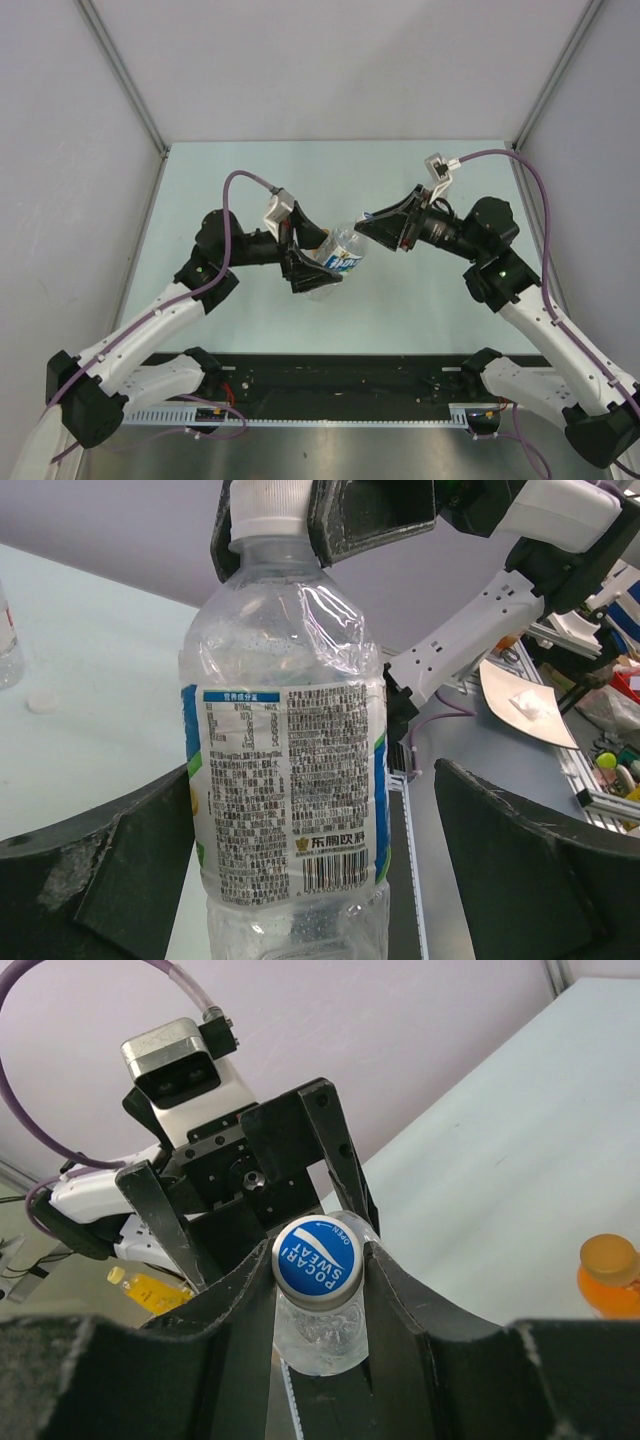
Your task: Unscrew the bottle caps
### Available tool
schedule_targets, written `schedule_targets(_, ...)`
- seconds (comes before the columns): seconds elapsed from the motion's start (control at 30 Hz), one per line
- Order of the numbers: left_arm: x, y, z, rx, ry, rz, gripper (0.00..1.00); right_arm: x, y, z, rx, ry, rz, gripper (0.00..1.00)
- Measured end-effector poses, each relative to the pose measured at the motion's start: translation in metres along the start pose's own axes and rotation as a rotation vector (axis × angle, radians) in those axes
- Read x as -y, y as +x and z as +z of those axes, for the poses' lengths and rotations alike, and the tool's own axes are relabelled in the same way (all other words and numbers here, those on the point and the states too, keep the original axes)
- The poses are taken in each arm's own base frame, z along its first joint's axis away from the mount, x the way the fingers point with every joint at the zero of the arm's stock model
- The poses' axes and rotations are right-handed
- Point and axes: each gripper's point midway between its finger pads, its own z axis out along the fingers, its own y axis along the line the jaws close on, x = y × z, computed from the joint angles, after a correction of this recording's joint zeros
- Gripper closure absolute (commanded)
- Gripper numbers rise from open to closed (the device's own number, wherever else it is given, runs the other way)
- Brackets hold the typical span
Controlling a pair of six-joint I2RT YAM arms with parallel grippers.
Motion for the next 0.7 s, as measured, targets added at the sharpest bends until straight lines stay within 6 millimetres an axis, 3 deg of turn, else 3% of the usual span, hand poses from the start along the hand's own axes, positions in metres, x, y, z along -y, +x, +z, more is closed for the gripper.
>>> schedule_targets(0.3, 0.006, 0.006, 0.004, -0.014, 0.018, -0.004, 0.00, -0.010, 0.002, 0.006, 0.013, -0.019, -0.004, 1.00)
schedule_targets(0.37, 0.007, 0.007, 0.005, -0.016, 0.019, -0.006, 0.04, -0.013, 0.003, 0.008, 0.016, -0.024, -0.004, 1.00)
schedule_targets(0.5, 0.007, 0.010, 0.006, -0.022, 0.020, -0.012, 0.23, -0.019, 0.005, 0.011, 0.016, -0.036, -0.004, 1.00)
schedule_targets(0.53, 0.007, 0.011, 0.007, -0.024, 0.021, -0.014, 0.33, -0.019, 0.006, 0.011, 0.014, -0.038, -0.006, 1.00)
schedule_targets(0.6, 0.006, 0.013, 0.007, -0.028, 0.020, -0.017, 0.45, -0.020, 0.007, 0.012, 0.015, -0.037, -0.013, 1.00)
schedule_targets(0.7, 0.004, 0.016, 0.008, -0.033, 0.014, -0.018, 0.51, -0.018, 0.008, 0.012, 0.014, -0.027, -0.019, 1.00)
